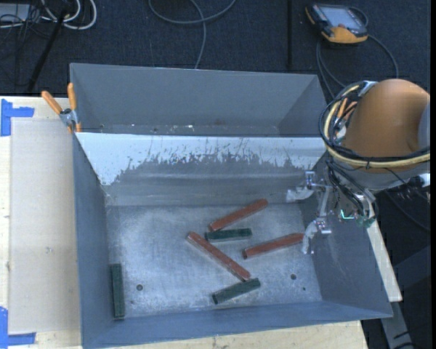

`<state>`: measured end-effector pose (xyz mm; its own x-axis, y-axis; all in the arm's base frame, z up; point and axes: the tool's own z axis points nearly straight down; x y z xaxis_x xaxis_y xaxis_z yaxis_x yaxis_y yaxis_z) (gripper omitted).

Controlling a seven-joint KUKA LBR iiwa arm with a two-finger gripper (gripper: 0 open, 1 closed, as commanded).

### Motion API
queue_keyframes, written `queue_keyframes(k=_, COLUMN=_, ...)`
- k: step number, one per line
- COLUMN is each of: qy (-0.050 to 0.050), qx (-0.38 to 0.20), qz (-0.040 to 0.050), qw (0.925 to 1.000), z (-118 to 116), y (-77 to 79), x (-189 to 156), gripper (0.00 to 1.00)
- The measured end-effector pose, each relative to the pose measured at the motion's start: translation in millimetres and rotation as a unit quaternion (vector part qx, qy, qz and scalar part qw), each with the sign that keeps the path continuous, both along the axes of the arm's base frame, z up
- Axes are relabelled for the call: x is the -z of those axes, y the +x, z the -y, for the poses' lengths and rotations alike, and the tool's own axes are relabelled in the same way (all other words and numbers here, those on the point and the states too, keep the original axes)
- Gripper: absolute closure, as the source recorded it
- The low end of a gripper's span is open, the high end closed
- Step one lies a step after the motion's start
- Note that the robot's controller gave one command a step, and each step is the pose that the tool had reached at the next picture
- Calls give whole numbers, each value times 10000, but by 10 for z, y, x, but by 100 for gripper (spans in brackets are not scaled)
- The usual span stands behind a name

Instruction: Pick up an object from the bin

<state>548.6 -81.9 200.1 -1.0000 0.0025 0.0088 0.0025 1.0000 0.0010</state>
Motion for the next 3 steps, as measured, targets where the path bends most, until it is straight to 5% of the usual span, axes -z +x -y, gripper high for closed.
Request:
queue_keyframes(k=1, qy=-5, qx=-10, qz=39, qw=10000, z=-3, y=16, x=-43, gripper=0)
queue_keyframes(k=2, qy=-9, qx=-84, qz=77, qw=9999, z=100, y=47, x=419, gripper=0)
queue_keyframes(k=3, qy=-15, qx=-352, qz=113, qw=9993, z=-4, y=88, x=1240, gripper=100)
